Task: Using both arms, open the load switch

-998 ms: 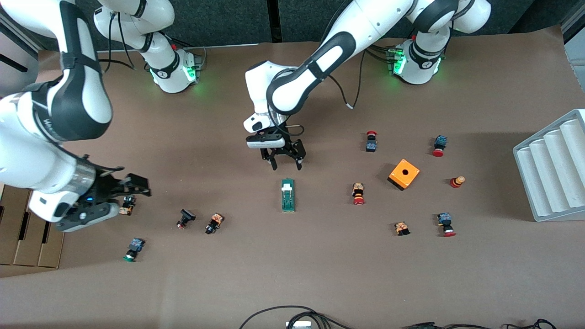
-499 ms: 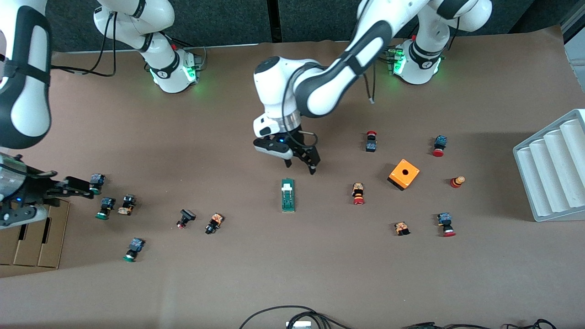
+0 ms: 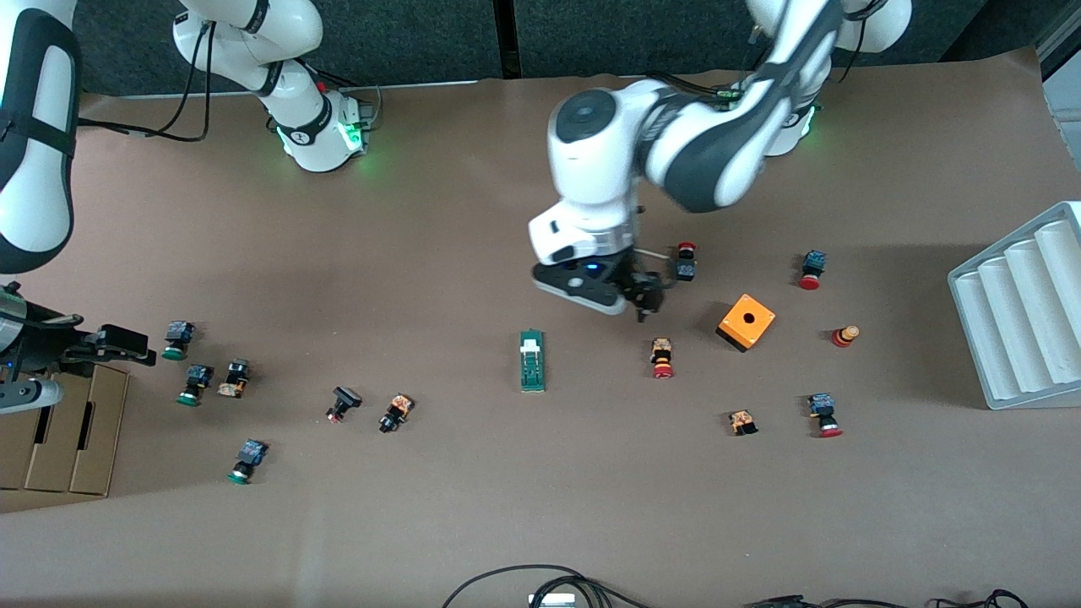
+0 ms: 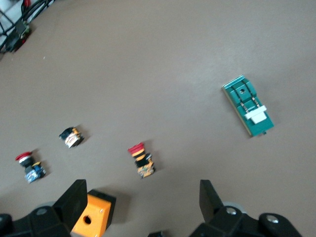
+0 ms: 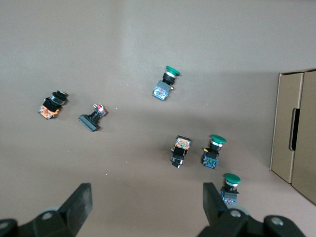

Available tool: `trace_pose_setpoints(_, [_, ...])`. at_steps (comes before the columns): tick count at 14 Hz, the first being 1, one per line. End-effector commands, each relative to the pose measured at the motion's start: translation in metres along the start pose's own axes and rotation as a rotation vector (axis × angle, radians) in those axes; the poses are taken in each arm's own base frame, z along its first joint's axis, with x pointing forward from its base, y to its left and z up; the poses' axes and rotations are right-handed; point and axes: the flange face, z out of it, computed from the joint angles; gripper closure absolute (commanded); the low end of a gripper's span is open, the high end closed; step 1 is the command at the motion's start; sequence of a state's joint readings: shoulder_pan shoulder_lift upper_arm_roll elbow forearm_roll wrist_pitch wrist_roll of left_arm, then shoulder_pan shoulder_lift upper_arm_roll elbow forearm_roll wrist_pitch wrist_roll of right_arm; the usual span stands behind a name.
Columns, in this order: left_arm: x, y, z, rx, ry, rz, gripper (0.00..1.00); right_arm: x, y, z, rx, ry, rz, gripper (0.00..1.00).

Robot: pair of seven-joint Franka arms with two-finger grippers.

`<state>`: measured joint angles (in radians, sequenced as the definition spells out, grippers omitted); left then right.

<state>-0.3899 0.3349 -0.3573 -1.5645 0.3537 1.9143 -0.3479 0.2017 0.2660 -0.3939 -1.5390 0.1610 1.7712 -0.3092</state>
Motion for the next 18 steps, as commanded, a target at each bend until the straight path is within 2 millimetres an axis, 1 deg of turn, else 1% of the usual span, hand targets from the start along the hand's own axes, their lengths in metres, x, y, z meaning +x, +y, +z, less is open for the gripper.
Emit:
trace_pose_setpoints(1, [-0.01, -0.064, -0.031, -0.068, -0.055, -0.028, 0.0, -0.004, -0.006, -0.006, -0.016, -0.011, 0.071, 0.0])
trace_pose_setpoints(2, [-0.009, -0.099, -0.04, -0.102, -0.087, -0.054, 0.0, -0.01, -0.006, -0.02, -0.01, 0.011, 0.111, 0.0])
trace_pose_setpoints(3, [-0.01, -0.129, -0.049, -0.132, -0.123, -0.075, 0.0, -0.017, -0.003, -0.032, -0.001, 0.029, 0.123, 0.0])
trace_pose_setpoints(4, [-0.014, -0.16, -0.054, -0.157, -0.156, -0.112, 0.0, -0.022, -0.007, -0.04, 0.009, 0.039, 0.119, 0.0])
trace_pose_setpoints(5, [-0.021, -0.197, -0.054, -0.173, -0.194, -0.168, 0.0, -0.027, -0.013, -0.047, 0.021, 0.048, 0.14, 0.0])
trace_pose_setpoints(6, [-0.028, -0.221, -0.056, -0.168, -0.217, -0.203, 0.0, -0.025, -0.022, -0.046, 0.012, 0.042, 0.163, 0.0])
trace_pose_setpoints(7, [-0.033, -0.243, -0.056, -0.163, -0.226, -0.236, 0.0, -0.022, -0.037, -0.044, -0.047, 0.032, 0.147, 0.0])
trace_pose_setpoints(8, [-0.035, -0.261, -0.057, -0.156, -0.225, -0.265, 0.0, -0.021, -0.047, -0.043, -0.089, 0.03, 0.147, 0.0])
trace_pose_setpoints(9, [-0.039, -0.274, -0.057, -0.153, -0.227, -0.291, 0.0, -0.022, -0.048, -0.043, -0.095, 0.029, 0.164, 0.0])
trace_pose_setpoints(11, [-0.053, -0.322, -0.047, -0.149, -0.241, -0.384, 0.0, -0.026, -0.05, -0.052, -0.089, 0.042, 0.201, 0.0])
trace_pose_setpoints(12, [-0.059, -0.339, -0.043, -0.145, -0.246, -0.41, 0.0, -0.026, -0.051, -0.051, -0.079, 0.042, 0.24, 0.0])
trace_pose_setpoints(14, [-0.061, -0.348, -0.042, -0.144, -0.244, -0.426, 0.0, -0.028, -0.051, -0.054, -0.031, 0.041, 0.248, 0.0])
trace_pose_setpoints(16, [-0.063, -0.35, -0.042, -0.147, -0.244, -0.429, 0.0, -0.031, -0.052, -0.055, -0.029, 0.015, 0.153, 0.0])
trace_pose_setpoints(17, [-0.072, -0.358, -0.049, -0.135, -0.233, -0.444, 0.0, -0.032, -0.052, -0.055, -0.028, 0.001, 0.148, 0.0])
trace_pose_setpoints(18, [-0.081, -0.355, -0.048, -0.124, -0.241, -0.448, 0.0, -0.031, -0.053, -0.055, -0.028, 0.001, 0.147, 0.0])
